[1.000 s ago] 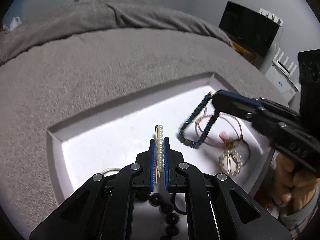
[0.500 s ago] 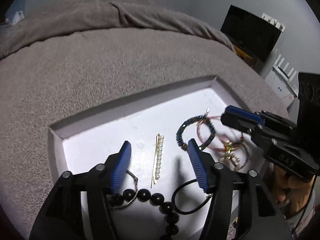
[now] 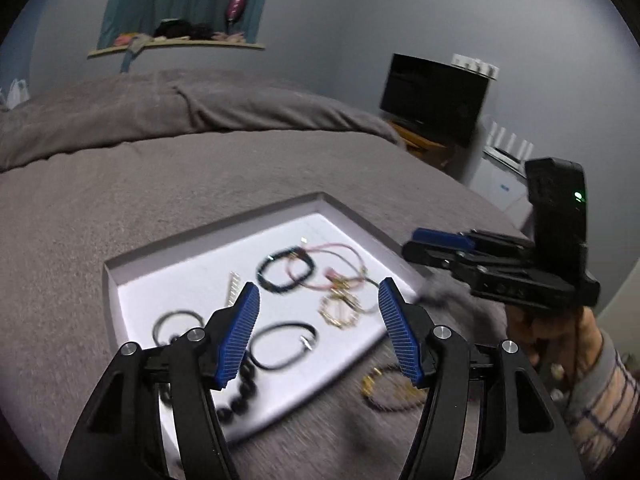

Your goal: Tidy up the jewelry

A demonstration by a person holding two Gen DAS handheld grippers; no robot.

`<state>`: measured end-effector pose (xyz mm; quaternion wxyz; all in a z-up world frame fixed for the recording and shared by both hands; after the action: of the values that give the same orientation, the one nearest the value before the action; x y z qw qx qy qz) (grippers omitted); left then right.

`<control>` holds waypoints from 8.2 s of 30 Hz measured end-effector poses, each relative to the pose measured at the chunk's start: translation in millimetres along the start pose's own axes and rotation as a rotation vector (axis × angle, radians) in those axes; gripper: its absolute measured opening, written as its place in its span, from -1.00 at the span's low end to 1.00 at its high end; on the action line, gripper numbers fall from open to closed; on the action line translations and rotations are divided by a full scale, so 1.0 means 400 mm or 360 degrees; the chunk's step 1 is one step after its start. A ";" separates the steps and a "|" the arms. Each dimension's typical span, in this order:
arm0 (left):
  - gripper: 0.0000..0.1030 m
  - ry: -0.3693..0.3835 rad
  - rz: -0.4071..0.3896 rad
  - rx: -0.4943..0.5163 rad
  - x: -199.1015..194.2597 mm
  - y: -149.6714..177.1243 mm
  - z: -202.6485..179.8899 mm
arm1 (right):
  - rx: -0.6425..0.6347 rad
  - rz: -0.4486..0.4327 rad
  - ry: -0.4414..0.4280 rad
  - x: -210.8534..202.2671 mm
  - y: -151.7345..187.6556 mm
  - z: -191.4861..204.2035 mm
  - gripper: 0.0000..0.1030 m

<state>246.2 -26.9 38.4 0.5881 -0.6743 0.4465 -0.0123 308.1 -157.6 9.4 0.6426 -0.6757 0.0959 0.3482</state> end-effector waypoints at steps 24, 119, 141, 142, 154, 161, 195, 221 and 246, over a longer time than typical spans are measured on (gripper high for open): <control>-0.40 -0.0003 0.0407 -0.0045 0.160 0.227 -0.043 | -0.0022 0.0255 -0.0237 -0.017 0.210 0.033 -0.32; -0.85 -0.0226 -0.0169 -0.0107 -0.080 -0.037 0.147 | 0.0021 -0.0299 0.0026 -0.097 -0.031 0.015 -0.81; -0.80 -0.0464 0.0060 -0.0265 0.031 0.028 0.361 | -0.0024 0.0007 0.0236 0.088 0.041 -0.018 -0.81; -0.76 -0.0467 0.0065 -0.0264 0.032 0.028 0.360 | -0.0031 0.0015 0.0242 0.091 0.044 -0.019 -0.80; 0.35 -0.0495 -0.0005 -0.0262 -0.004 0.022 0.328 | 0.0022 -0.0056 0.0249 0.040 0.039 -0.052 -0.07; 0.62 -0.0473 -0.0065 -0.0210 -0.045 0.023 0.240 | 0.0099 -0.0114 0.0193 -0.009 0.030 -0.064 0.05; 0.90 -0.0632 -0.0421 -0.0077 -0.129 0.174 0.016 | 0.0031 -0.0395 0.0104 -0.138 0.112 0.048 0.72; 0.90 -0.0678 -0.0413 -0.0062 -0.128 0.177 0.014 | -0.0004 -0.0402 0.0128 -0.138 0.129 0.053 0.76; 0.90 -0.0688 -0.0391 -0.0068 -0.121 0.182 0.017 | -0.0019 -0.0415 0.0121 -0.147 0.127 0.063 0.89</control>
<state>177.9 14.8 2.3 0.6496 -0.7227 0.2253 0.0702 226.6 -160.8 5.3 0.6742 -0.6990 0.0294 0.2366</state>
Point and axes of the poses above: each gripper's, at about its wrist camera, not at the fingertips, and x roughly the way its jaws point, z to its left, y to its underside, the point moved 8 cm from there along x, roughly the way its jaws point, and after that the axes turned 11 degrees about y, right-handed, at the moved point
